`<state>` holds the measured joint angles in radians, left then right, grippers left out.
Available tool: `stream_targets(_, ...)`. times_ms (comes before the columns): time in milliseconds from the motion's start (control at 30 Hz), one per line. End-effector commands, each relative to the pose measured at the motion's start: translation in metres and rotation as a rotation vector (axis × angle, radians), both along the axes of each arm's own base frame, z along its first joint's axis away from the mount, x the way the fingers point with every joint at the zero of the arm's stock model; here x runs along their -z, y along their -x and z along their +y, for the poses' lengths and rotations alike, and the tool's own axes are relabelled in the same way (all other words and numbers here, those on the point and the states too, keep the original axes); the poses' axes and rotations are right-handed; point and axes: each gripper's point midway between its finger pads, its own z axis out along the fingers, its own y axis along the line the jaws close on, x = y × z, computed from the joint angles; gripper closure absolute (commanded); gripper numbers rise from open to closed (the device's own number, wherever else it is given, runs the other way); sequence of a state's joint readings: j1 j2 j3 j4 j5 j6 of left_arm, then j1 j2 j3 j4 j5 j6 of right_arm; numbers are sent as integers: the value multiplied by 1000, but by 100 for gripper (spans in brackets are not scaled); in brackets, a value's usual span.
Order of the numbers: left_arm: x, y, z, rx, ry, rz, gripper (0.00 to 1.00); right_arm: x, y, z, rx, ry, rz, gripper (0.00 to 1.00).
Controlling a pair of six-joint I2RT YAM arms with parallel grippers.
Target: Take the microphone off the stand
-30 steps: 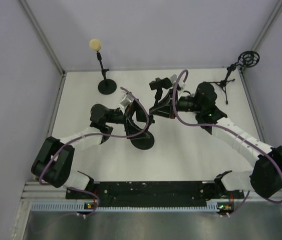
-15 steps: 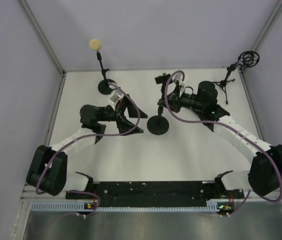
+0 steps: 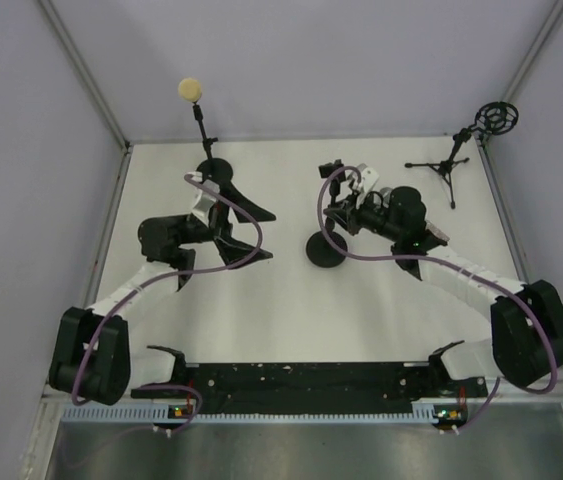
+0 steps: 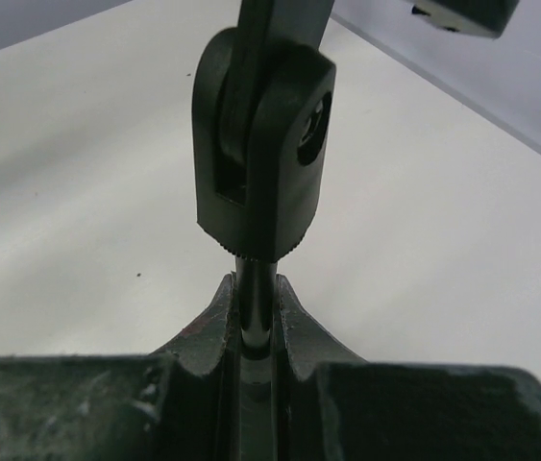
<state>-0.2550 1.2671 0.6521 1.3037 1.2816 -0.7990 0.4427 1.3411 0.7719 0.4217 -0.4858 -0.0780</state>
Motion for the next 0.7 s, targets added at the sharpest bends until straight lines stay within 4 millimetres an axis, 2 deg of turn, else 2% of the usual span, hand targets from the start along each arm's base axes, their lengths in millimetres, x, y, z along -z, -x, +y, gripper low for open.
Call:
stream_targets(0,-12,-1,6,-61,29,-138,2,-42,-9,8,32,-83,-202,100)
stream_targets(167,-10,-2,8,-72,25,-136,2,-31,-6,9,19,-83,-173,99)
stream_targets(267,-9,-4,8,-75,22,-133,2,-28,-5,11,11,-78,-159,87)
stream_targets(367,-7,-5,8,-79,22,-133,2,-30,-3,12,3,-87,-147,70)
stream_targets(467,-6,-5,8,-80,20,-132,2,-36,-2,12,5,-102,-150,61)
stream_targets(667,-6,-4,8,-83,20,-137,2,-52,2,8,14,-142,-169,59)
